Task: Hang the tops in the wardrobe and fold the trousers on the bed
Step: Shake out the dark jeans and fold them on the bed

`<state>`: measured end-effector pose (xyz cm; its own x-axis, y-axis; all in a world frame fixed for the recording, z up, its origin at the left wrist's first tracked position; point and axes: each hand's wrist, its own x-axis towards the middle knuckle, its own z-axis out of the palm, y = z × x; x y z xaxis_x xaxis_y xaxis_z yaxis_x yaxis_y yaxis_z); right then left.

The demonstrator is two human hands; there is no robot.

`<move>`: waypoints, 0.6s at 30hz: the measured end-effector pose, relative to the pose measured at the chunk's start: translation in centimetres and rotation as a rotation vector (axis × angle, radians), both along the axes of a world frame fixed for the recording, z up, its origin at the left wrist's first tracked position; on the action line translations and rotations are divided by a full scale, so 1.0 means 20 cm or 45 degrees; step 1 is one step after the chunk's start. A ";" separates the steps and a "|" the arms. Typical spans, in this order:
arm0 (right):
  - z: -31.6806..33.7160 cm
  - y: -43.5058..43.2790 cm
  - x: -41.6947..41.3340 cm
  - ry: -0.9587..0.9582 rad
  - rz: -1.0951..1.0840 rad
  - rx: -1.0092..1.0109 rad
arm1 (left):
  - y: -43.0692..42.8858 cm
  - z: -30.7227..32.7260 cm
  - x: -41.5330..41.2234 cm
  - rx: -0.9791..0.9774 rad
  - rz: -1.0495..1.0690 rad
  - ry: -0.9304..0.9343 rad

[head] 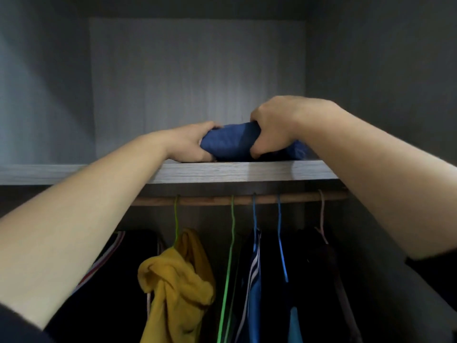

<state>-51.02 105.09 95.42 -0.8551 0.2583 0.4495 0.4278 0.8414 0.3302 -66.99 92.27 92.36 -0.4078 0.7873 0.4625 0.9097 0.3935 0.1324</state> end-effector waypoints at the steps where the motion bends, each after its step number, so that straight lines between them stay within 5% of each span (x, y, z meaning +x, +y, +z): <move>1: -0.01 -0.03 -0.01 0.020 0.045 0.021 | 0.00 0.00 0.00 0.016 0.023 -0.007; 7: -0.08 -0.01 -0.02 0.076 0.023 0.262 | 0.00 -0.03 -0.03 0.140 0.197 -0.058; 18: 0.05 0.44 -0.11 -0.191 -0.594 0.007 | 0.03 -0.03 -0.06 -0.191 0.269 -0.095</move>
